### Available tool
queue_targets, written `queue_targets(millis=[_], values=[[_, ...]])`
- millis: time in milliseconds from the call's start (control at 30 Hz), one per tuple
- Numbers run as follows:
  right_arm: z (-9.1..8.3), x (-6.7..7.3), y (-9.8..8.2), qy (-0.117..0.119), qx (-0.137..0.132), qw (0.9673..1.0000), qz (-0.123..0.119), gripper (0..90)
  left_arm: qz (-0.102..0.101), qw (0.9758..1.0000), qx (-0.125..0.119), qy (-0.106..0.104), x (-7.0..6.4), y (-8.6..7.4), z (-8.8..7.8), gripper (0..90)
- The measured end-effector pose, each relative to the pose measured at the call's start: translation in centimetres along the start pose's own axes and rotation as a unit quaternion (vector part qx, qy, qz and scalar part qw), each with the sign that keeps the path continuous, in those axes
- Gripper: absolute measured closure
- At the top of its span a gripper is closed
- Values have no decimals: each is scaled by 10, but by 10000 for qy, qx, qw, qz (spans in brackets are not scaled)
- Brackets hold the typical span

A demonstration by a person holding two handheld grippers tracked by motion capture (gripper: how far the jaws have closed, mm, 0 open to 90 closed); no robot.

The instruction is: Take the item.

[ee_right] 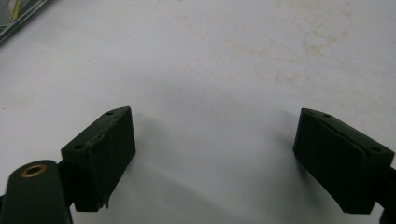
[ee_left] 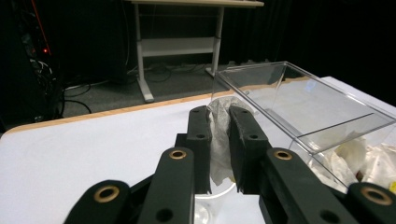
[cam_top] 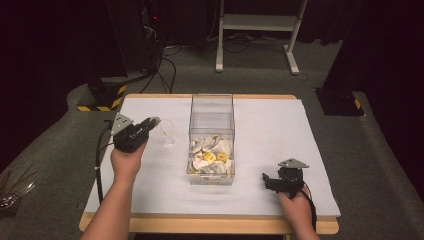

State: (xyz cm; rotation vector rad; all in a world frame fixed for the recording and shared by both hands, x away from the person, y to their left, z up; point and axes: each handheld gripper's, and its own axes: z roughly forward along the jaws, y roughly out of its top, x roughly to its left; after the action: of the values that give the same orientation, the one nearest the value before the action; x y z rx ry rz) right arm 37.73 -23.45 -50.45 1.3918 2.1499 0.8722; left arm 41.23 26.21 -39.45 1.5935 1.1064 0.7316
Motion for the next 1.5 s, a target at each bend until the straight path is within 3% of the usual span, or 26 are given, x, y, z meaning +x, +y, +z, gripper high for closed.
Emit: queue_targets(millis=[300,600,700,900,1267,1433,1500], values=[[0,0,0,0,-1,10000,-1,128,65,9999,36,133,4,7,10,792],[0,0,0,0,-1,10000,0,128,67,9999,47,118,6,12,22,792],[0,0,0,7,5,10000,4,127,166,9996,122,166,6,14,26,792],[0,0,0,8,5,10000,4,127,178,9994,182,221,8,14,30,792],[0,0,0,5,3,10000,3,128,291,9973,567,351,4,3,42,789],[0,0,0,-1,1,10000,0,128,224,9965,733,326,3,-3,47,783],[0,0,0,-1,1,10000,0,128,317,9956,814,339,1,-5,49,777]])
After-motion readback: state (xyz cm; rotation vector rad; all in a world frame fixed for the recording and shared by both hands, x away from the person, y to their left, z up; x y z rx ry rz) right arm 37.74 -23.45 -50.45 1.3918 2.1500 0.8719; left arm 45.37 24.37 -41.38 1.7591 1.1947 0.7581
